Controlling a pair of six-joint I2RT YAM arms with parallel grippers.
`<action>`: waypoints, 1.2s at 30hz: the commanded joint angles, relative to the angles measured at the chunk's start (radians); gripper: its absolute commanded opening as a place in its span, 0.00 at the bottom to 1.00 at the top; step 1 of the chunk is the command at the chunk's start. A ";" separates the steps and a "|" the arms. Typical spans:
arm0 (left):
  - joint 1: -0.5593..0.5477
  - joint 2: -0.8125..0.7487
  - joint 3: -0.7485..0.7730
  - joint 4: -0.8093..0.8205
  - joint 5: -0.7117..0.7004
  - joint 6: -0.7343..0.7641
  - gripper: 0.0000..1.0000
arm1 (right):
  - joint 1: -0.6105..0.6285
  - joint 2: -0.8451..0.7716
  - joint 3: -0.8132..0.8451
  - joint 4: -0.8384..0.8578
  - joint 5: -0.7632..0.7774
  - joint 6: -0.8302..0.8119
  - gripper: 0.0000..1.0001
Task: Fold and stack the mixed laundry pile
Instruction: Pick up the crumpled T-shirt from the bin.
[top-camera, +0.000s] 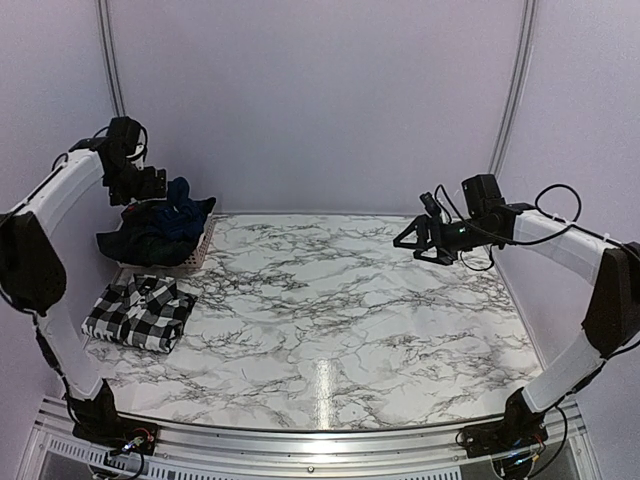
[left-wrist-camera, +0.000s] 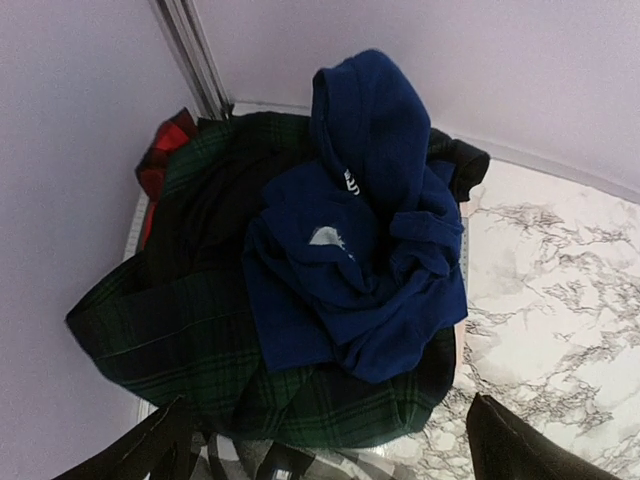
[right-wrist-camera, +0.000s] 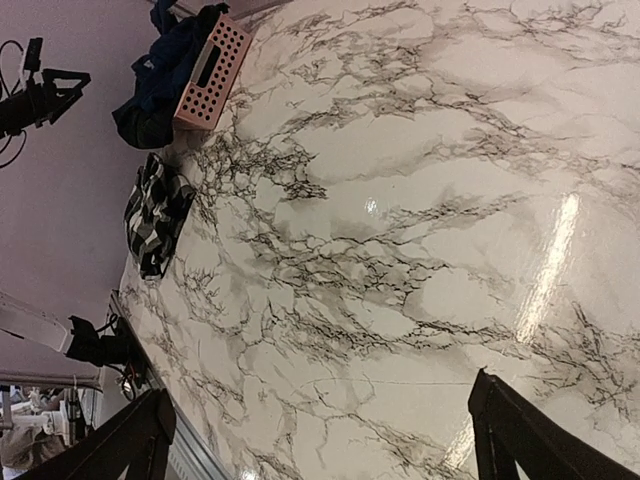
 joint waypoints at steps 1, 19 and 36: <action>0.008 0.185 0.153 0.047 0.063 0.020 0.99 | -0.008 -0.018 -0.004 0.043 0.060 0.085 0.98; 0.011 0.596 0.440 0.080 0.195 0.045 0.25 | -0.008 0.066 0.033 0.043 0.096 0.131 0.98; -0.273 0.090 0.338 0.172 0.399 -0.024 0.00 | -0.070 0.071 0.047 0.083 -0.041 0.067 0.98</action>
